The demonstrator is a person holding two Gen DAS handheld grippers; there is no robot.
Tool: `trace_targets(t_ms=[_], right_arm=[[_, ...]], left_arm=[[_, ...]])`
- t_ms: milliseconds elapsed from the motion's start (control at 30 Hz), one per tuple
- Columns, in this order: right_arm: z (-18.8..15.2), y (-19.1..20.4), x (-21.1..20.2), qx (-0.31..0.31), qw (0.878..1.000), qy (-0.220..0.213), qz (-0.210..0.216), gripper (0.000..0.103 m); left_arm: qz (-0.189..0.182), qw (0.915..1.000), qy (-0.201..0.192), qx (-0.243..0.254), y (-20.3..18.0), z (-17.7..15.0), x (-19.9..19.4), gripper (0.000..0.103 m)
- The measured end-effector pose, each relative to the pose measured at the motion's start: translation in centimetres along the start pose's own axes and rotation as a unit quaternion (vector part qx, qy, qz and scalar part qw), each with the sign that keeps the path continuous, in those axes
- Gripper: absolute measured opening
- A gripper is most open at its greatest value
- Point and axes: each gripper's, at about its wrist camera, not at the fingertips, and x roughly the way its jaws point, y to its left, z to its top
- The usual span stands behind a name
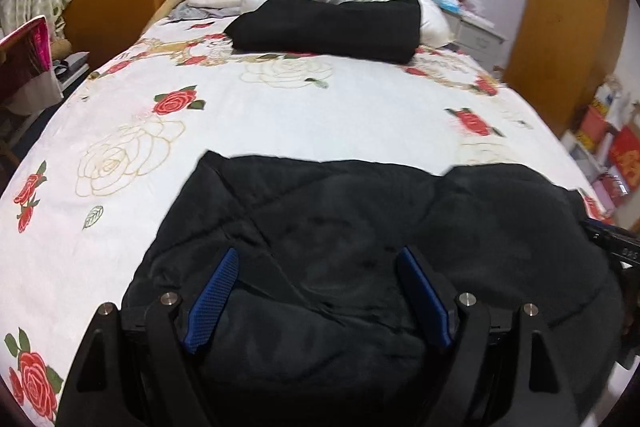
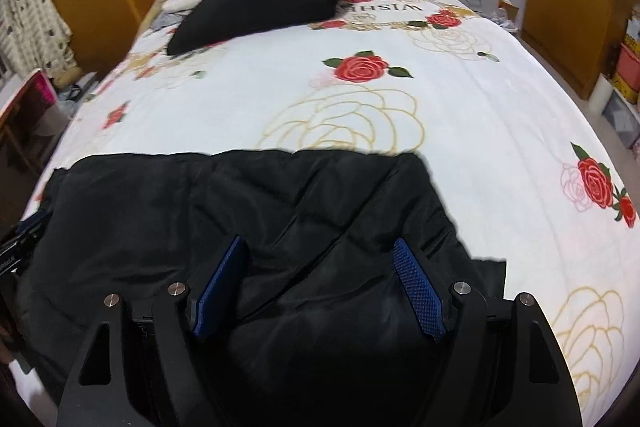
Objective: Fold large clothes
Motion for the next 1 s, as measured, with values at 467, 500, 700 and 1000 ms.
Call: trace_targets(t_ms=[467,500,700,1000], right_arm=[[-3.2,2.0,-10.1,-0.02,0.993,-0.104,0.043,0.076],[-3.9,2.5,-10.2,-0.028,0.993,-0.103,0.048,0.076],[-3.7,1.7,-4.1,-0.032,0.998,-0.043,0.011,0.069],[-2.8,-0.3,0.5,0.006,0.999,-0.026,0.018,0.069]], left_arm=[[-0.081,0.9956,-0.043,0.021,-4.9,-0.6,-7.2,0.083],[-0.093,0.9939,-0.042,0.041,-6.3,-0.9,-7.3,0.083],[-0.074,0.995,0.014,0.065,-9.9,-0.4,-0.8,0.083],[-0.043,0.998,-0.001,0.046,-9.5,-0.7,3.2,0.085]])
